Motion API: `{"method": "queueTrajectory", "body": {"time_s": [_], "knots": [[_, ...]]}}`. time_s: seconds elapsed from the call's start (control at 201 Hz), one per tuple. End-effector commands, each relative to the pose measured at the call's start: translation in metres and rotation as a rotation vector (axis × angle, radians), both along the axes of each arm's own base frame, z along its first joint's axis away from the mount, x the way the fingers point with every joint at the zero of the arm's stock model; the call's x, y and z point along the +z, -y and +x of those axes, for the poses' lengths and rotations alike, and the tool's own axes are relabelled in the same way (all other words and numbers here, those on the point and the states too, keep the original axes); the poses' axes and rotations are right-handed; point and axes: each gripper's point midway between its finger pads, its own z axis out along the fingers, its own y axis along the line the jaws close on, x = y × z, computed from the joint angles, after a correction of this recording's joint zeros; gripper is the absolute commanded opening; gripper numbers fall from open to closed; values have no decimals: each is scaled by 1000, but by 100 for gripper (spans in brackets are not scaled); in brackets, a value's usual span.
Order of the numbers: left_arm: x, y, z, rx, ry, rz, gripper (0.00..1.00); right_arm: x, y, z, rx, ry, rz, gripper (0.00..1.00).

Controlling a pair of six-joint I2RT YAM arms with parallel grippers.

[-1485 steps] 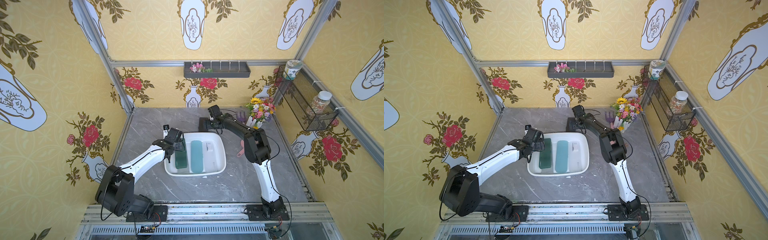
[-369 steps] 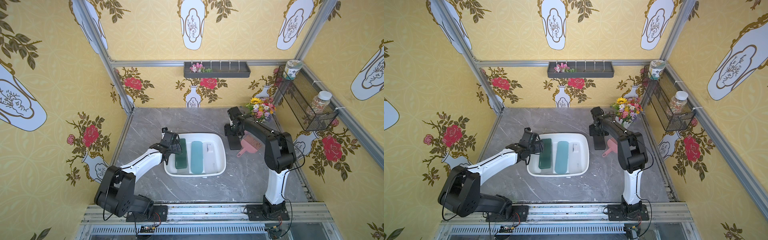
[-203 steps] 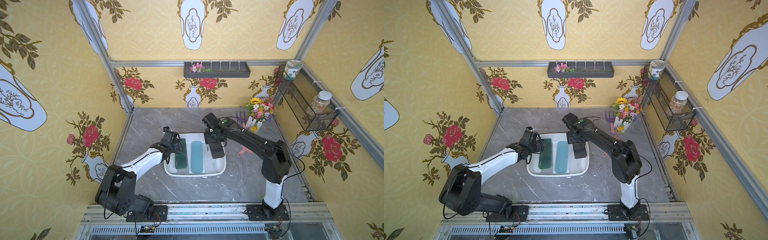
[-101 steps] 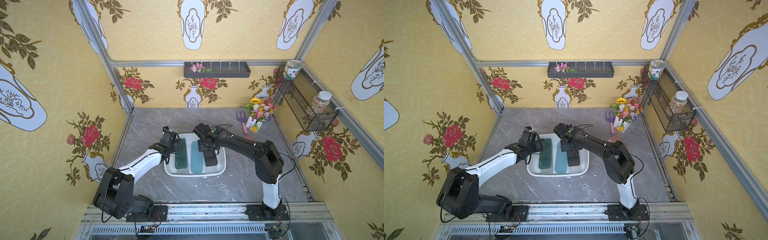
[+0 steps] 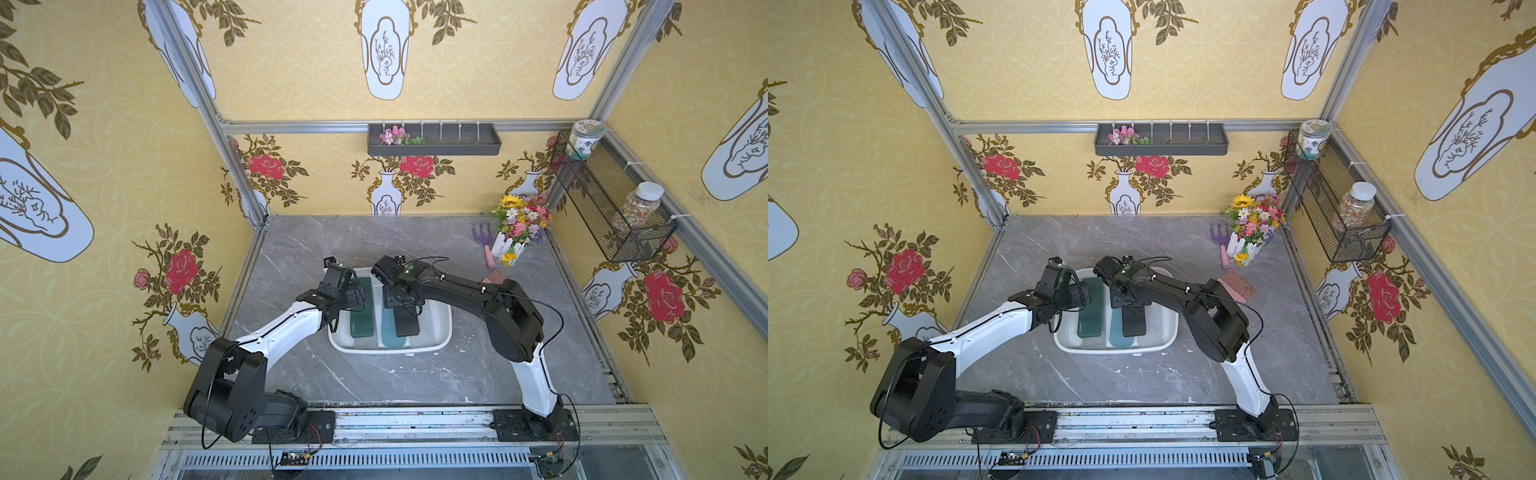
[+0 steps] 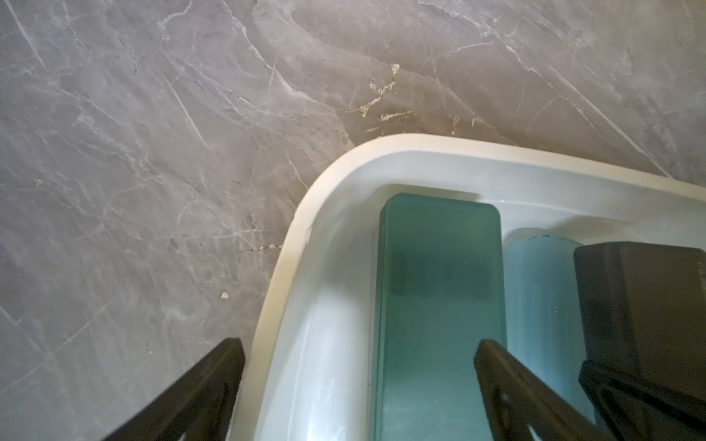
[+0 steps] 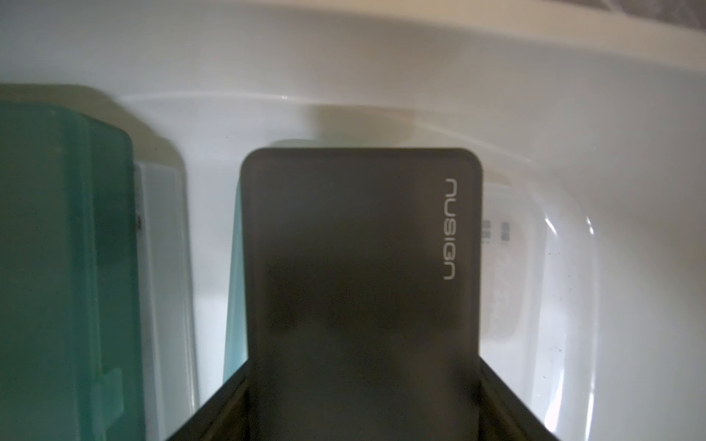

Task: Put the pencil case into the storage box
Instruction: Place the pencil case at the storage box.

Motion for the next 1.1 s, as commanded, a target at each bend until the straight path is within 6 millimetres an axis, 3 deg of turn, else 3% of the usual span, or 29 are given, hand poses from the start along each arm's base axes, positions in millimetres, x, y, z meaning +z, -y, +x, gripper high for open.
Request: {"method": "queueTrajectory", "body": {"time_s": [0.0,0.075,0.269,0.593,0.802,1.096], "knots": [[0,-2,-2,8,-3,3,100,0,-10,8,-18,25,34,77],[1,-3,-2,13,-1,7,100,-2,-15,10,-14,23,41,80],[-2,-5,-2,19,-9,17,100,-5,-20,14,11,23,36,100],[9,-11,-1,34,29,36,100,34,-2,17,39,81,35,99],[18,-15,-1,44,56,46,99,62,31,17,28,120,27,99],[25,-19,-3,66,88,44,99,77,98,19,-35,149,8,99]]}}
